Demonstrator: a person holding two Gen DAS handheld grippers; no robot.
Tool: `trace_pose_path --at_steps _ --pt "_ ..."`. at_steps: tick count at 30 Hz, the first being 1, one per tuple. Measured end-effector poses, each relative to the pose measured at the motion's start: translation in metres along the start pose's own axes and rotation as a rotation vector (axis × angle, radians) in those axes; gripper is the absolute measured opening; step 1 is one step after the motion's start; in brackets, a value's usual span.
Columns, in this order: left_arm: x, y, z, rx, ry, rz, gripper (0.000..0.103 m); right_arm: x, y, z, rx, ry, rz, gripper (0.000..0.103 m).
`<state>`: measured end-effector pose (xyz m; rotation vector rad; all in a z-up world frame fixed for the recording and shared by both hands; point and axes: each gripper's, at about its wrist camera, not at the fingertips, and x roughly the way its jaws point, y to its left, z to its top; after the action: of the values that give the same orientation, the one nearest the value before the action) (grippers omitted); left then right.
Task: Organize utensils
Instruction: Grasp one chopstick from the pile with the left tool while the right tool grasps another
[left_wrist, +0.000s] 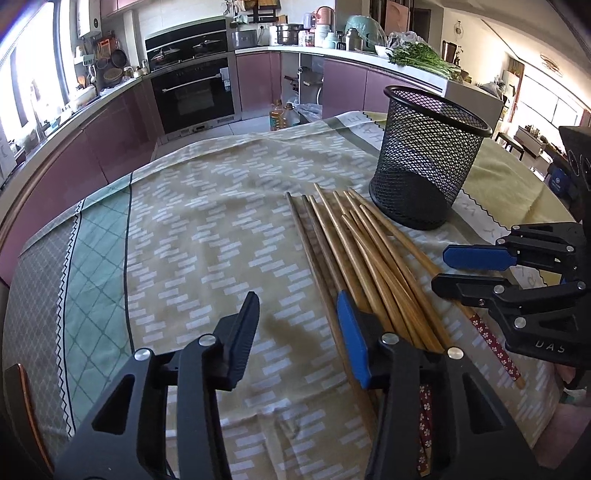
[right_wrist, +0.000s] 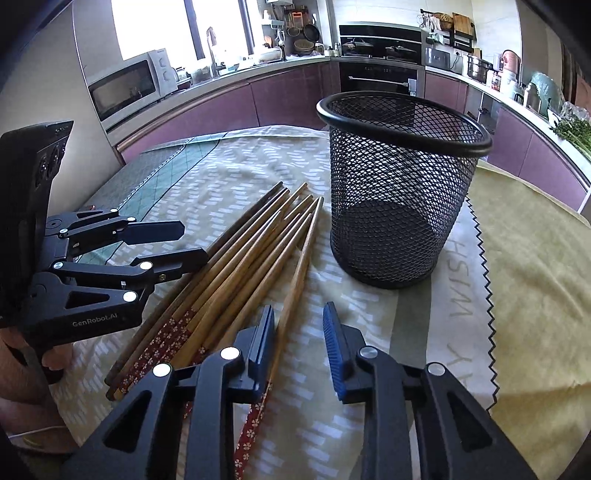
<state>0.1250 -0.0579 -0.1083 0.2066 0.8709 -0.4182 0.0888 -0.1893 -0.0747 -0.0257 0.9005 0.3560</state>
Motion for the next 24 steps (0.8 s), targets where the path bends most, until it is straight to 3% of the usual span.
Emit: trace_pose_path --at_steps 7,14,24 --pt "0.014 -0.002 0.013 0.012 0.03 -0.003 0.035 0.009 0.004 0.008 -0.027 0.001 -0.013 0.025" --pt "0.02 -0.004 0.02 -0.026 0.042 -0.038 0.011 0.009 -0.004 0.008 0.005 -0.001 0.033 0.01" --pt "0.003 0.0 0.016 -0.091 0.008 -0.059 0.008 -0.013 -0.015 0.003 0.05 -0.061 0.09 0.006"
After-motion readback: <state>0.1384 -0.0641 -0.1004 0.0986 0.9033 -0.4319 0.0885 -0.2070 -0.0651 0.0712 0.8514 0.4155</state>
